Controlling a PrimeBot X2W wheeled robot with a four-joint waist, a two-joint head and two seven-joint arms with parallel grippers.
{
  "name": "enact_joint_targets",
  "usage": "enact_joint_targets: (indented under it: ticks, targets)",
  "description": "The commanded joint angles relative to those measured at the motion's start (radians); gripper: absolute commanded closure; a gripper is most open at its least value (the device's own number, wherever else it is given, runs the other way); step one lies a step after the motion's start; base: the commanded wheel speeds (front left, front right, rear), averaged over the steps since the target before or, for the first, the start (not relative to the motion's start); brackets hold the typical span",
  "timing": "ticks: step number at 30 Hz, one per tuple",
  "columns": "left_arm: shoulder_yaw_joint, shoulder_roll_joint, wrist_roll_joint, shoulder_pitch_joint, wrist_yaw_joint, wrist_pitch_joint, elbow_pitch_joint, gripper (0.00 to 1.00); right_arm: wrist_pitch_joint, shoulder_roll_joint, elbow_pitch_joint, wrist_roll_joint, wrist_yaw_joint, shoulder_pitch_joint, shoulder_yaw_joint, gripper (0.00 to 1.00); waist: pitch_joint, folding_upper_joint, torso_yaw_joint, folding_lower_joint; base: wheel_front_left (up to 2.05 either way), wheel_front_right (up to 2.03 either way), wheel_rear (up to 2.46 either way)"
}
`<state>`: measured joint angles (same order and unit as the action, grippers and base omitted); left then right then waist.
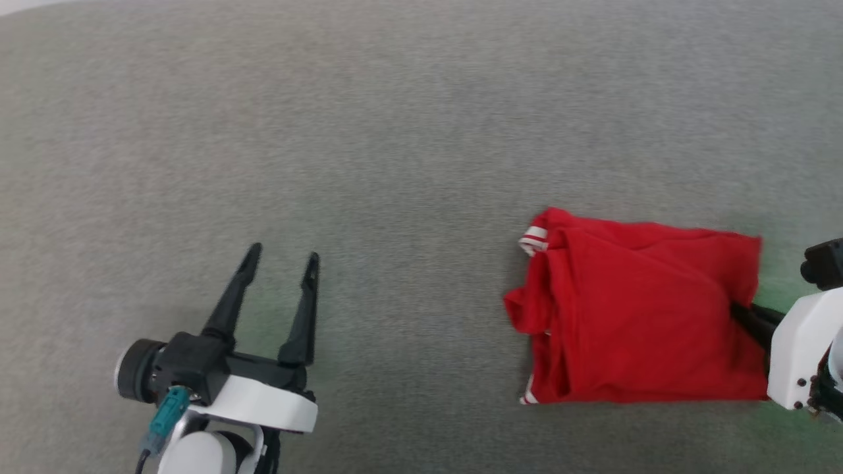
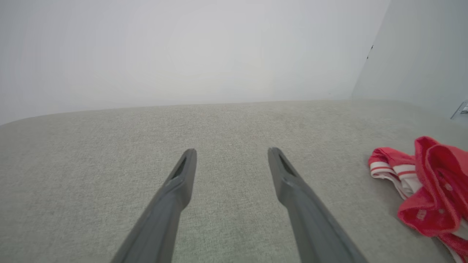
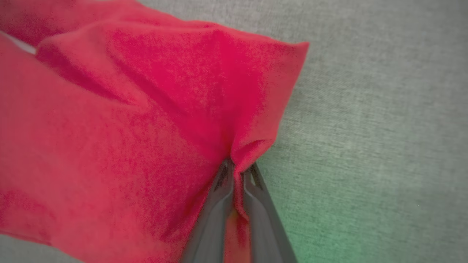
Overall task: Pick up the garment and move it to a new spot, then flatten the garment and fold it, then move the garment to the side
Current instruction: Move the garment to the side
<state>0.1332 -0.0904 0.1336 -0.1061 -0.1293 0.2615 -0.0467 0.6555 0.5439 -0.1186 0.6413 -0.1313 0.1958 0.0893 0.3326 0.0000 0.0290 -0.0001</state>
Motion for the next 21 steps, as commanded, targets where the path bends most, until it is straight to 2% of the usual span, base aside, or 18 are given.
enact_joint_targets:
  ticks: [1, 9, 15, 21]
  targets:
    - [-0.001, -0.006, 0.004, -0.018, -0.001, 0.005, 0.004, 0.00, -0.013, -0.001, -0.017, 0.001, 0.002, 0.000, -0.007, 1.00, -0.003, 0.0000, -0.036, 0.0001, 0.00, 0.00, 0.00]
    - [0.046, -0.049, 0.003, -0.111, -0.001, 0.005, 0.021, 0.00, -0.145, 0.063, -0.080, -0.008, 0.002, 0.026, -0.201, 1.00, 0.062, 0.0000, -0.144, 0.0001, 0.00, 0.00, 0.00]
    - [0.128, -0.076, -0.009, -0.264, -0.001, 0.005, 0.032, 0.00, -0.264, 0.131, -0.236, -0.031, 0.001, 0.133, -0.308, 1.00, 0.161, 0.0000, -0.185, 0.0001, 0.00, 0.00, 0.00]
    - [0.210, -0.086, -0.021, -0.404, -0.001, 0.005, 0.041, 0.00, -0.444, 0.173, -0.458, -0.123, 0.001, 0.308, -0.362, 1.00, 0.244, 0.0000, -0.181, 0.0001, 0.00, 0.00, 0.00]
